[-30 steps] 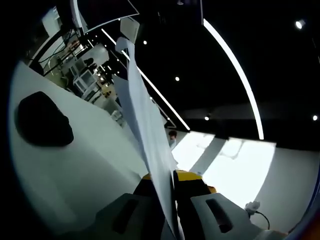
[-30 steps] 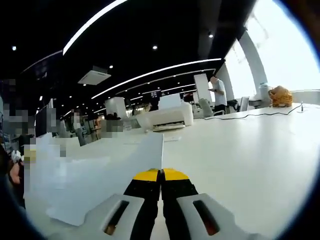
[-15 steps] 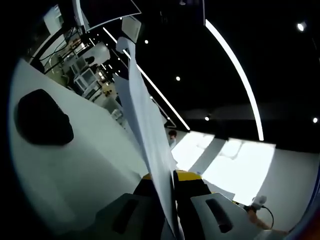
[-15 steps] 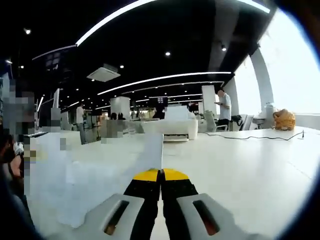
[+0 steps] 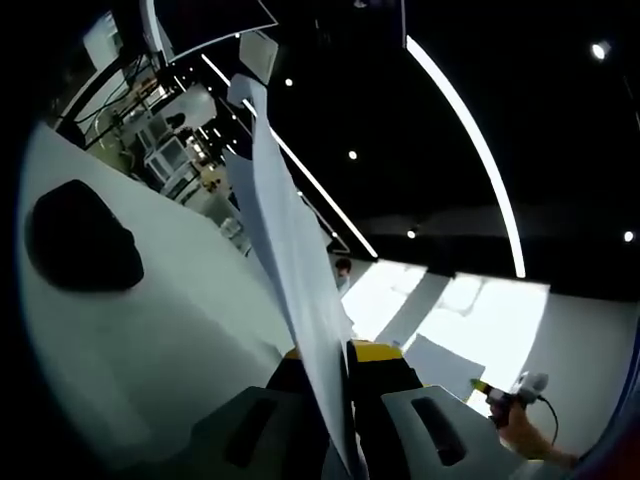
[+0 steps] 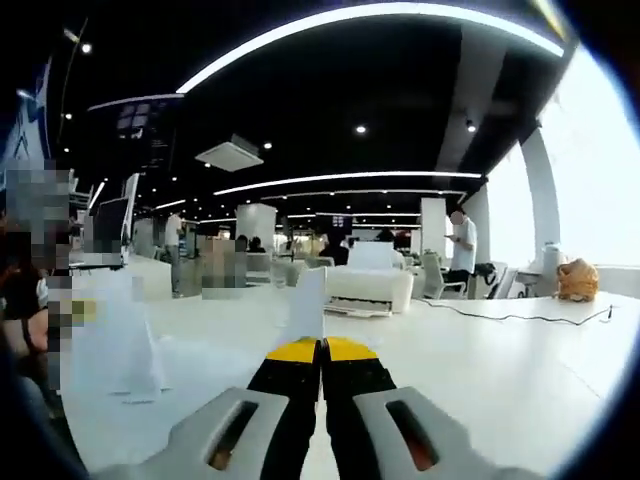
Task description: Organize the stack of printing papers by aligning and flattening the scattered papers on the table
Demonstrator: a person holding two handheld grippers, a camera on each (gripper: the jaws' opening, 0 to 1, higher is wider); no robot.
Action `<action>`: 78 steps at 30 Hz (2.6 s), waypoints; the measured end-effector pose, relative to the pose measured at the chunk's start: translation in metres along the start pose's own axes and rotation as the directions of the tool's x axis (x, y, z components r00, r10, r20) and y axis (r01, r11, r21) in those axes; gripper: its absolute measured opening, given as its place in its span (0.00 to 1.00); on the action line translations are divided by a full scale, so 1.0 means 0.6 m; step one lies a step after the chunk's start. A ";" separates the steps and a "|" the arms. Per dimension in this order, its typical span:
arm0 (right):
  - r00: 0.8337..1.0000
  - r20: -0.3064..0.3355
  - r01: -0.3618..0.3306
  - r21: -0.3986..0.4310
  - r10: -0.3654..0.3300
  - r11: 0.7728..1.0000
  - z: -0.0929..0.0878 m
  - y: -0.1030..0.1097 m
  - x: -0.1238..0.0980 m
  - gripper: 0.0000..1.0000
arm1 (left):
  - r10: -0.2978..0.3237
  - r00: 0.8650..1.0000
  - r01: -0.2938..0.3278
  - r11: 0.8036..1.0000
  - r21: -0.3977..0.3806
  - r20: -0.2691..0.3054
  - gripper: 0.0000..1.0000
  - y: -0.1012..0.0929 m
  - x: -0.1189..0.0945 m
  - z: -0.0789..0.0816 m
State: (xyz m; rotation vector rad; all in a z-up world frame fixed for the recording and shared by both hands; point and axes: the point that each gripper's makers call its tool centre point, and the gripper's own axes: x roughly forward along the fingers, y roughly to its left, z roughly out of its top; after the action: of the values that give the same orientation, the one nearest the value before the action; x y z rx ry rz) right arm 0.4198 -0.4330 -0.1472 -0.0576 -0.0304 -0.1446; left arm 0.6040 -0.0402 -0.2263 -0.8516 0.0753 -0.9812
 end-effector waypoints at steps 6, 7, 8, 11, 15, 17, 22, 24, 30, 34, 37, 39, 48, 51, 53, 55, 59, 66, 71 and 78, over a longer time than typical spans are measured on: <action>0.999 0.031 -0.026 -0.039 0.027 0.999 0.032 0.021 0.004 0.00 | 0.000 1.000 0.001 1.000 0.007 -0.010 0.08 0.000 0.001 -0.003; 0.999 0.036 -0.030 -0.039 0.031 0.999 0.036 0.023 0.004 0.00 | -0.001 1.000 0.001 1.000 0.004 -0.008 0.08 0.000 0.001 -0.002; 0.999 0.041 -0.034 -0.037 0.035 0.999 0.040 0.025 0.004 0.00 | -0.001 1.000 0.001 1.000 0.004 -0.008 0.08 0.000 0.001 -0.002; 0.997 0.060 -0.039 -0.026 0.040 0.999 0.054 0.028 0.000 0.00 | -0.002 1.000 0.002 1.000 0.005 -0.007 0.08 0.000 0.001 -0.002; 0.994 0.091 -0.056 -0.029 0.058 0.998 0.081 0.040 -0.007 0.00 | 0.000 1.000 0.001 1.000 0.003 -0.011 0.08 0.001 0.002 -0.003; 0.993 0.100 -0.059 -0.039 0.063 0.997 0.091 0.044 -0.010 0.00 | 0.000 1.000 0.001 1.000 0.007 -0.012 0.08 0.000 0.003 -0.003; 0.988 0.131 -0.079 -0.060 0.087 0.995 0.123 0.061 -0.021 0.00 | 0.000 1.000 0.000 1.000 0.006 -0.011 0.08 0.001 0.003 -0.003; 0.986 0.139 -0.080 -0.088 0.092 0.993 0.134 0.067 -0.024 0.00 | -0.001 1.000 0.001 1.000 0.005 -0.011 0.08 0.002 0.003 -0.003; 0.980 0.168 -0.089 -0.093 0.103 0.992 0.153 0.072 -0.035 0.00 | -0.001 1.000 0.001 1.000 0.005 -0.010 0.08 0.002 0.003 -0.003; 0.977 0.187 -0.093 -0.081 0.107 0.992 0.164 0.075 -0.044 0.00 | -0.001 1.000 0.001 1.000 0.006 -0.011 0.08 0.002 0.003 -0.003; 0.973 0.200 -0.096 -0.085 0.112 0.992 0.172 0.083 -0.051 0.00 | -0.002 1.000 0.002 1.000 0.006 -0.009 0.08 0.001 0.002 -0.003; 0.972 0.203 -0.099 -0.093 0.116 0.991 0.177 0.088 -0.054 0.00 | -0.002 1.000 0.002 1.000 0.006 -0.008 0.08 0.001 0.002 -0.002; 0.958 0.237 -0.136 -0.111 0.159 0.984 0.210 0.118 -0.074 0.00 | -0.001 1.000 0.001 1.000 0.007 -0.005 0.08 0.001 0.002 -0.002; 0.951 0.251 -0.154 -0.112 0.178 0.982 0.220 0.131 -0.083 0.00 | 0.000 1.000 0.000 1.000 0.005 0.001 0.08 0.001 0.001 -0.001; 0.946 0.263 -0.166 -0.108 0.189 0.980 0.226 0.138 -0.089 0.00 | 0.002 1.000 -0.002 1.000 0.005 0.002 0.08 0.001 0.001 -0.001; 0.942 0.270 -0.175 -0.105 0.198 0.979 0.230 0.143 -0.093 0.00 | 0.002 1.000 -0.002 1.000 0.005 0.002 0.08 0.001 0.001 -0.001; 0.940 0.271 -0.186 -0.105 0.208 0.977 0.233 0.150 -0.099 0.00 | 0.003 1.000 -0.003 1.000 0.005 0.001 0.08 0.002 0.001 -0.001; 0.929 0.288 -0.209 -0.104 0.231 0.972 0.251 0.162 -0.114 0.00 | 0.005 1.000 -0.005 1.000 0.008 0.000 0.08 0.003 0.001 -0.001; 0.922 0.298 -0.222 -0.112 0.246 0.969 0.261 0.172 -0.122 0.00 | 0.004 1.000 -0.004 1.000 0.009 0.001 0.08 0.002 0.001 -0.001; 0.910 0.315 -0.238 -0.138 0.271 0.961 0.281 0.193 -0.139 0.00 | 0.004 1.000 -0.004 1.000 0.007 0.001 0.08 0.002 0.001 -0.001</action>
State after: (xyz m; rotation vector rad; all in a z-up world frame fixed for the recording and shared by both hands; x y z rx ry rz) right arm 0.3499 -0.2966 0.0116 -0.1821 -0.3525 0.1281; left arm 0.6046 -0.0407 -0.2271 -0.8450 0.0723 -0.9770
